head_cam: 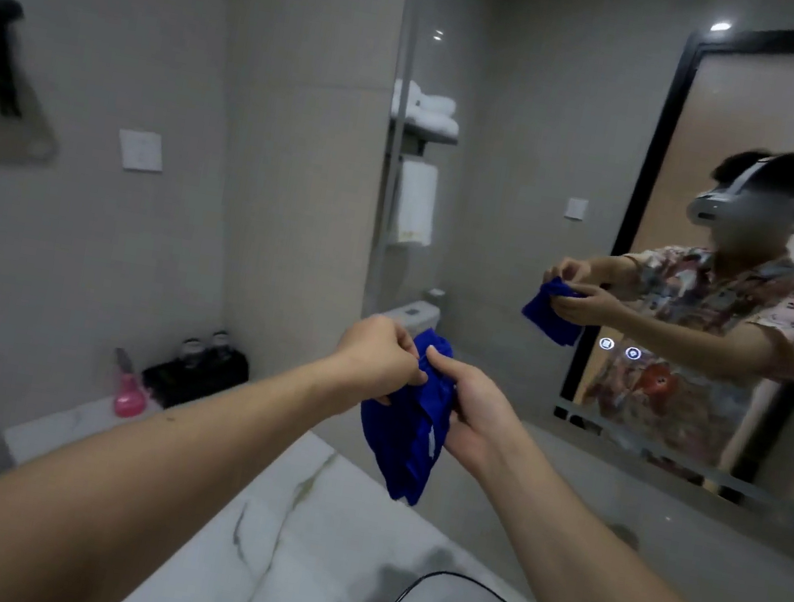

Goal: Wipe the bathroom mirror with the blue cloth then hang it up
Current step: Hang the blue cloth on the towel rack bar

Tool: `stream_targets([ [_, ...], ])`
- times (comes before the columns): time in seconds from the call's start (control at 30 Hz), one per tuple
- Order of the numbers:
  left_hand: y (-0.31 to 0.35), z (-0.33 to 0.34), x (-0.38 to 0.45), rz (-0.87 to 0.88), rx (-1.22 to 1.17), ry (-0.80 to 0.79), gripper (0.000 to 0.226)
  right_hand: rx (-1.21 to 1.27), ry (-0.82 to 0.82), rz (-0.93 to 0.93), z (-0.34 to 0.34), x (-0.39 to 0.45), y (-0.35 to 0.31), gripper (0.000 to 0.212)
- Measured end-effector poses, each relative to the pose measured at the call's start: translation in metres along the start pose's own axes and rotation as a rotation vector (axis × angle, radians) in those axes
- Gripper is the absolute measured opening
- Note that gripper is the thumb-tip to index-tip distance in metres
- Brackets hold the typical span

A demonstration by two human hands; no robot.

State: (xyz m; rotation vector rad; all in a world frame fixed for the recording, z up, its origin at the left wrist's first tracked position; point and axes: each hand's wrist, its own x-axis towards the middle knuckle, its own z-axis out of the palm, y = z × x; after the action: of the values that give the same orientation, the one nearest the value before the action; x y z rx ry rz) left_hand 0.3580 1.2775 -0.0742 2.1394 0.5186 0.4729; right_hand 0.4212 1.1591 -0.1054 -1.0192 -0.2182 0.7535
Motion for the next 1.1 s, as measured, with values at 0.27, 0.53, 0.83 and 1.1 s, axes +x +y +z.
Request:
stream_targets([
  [0.27, -0.043, -0.071, -0.036, -0.185, -0.013, 0.205, 0.019, -0.003, -0.252, 0.146, 0.064, 0.016, 0.043, 0.027],
  [0.53, -0.096, -0.159, -0.074, -0.309, -0.090, 0.365, 0.014, -0.027, -0.477, 0.234, 0.144, 0.024, 0.092, 0.031],
  [0.83, -0.156, -0.267, -0.101, -0.410, -0.266, 0.528, 0.010, -0.047, -0.374, 0.312, 0.240, 0.043, 0.146, 0.038],
  [1.1, -0.206, -0.324, -0.106, -0.415, -0.288, 0.462, 0.030, -0.175, -0.524, 0.381, 0.313, 0.057, 0.195, 0.031],
])
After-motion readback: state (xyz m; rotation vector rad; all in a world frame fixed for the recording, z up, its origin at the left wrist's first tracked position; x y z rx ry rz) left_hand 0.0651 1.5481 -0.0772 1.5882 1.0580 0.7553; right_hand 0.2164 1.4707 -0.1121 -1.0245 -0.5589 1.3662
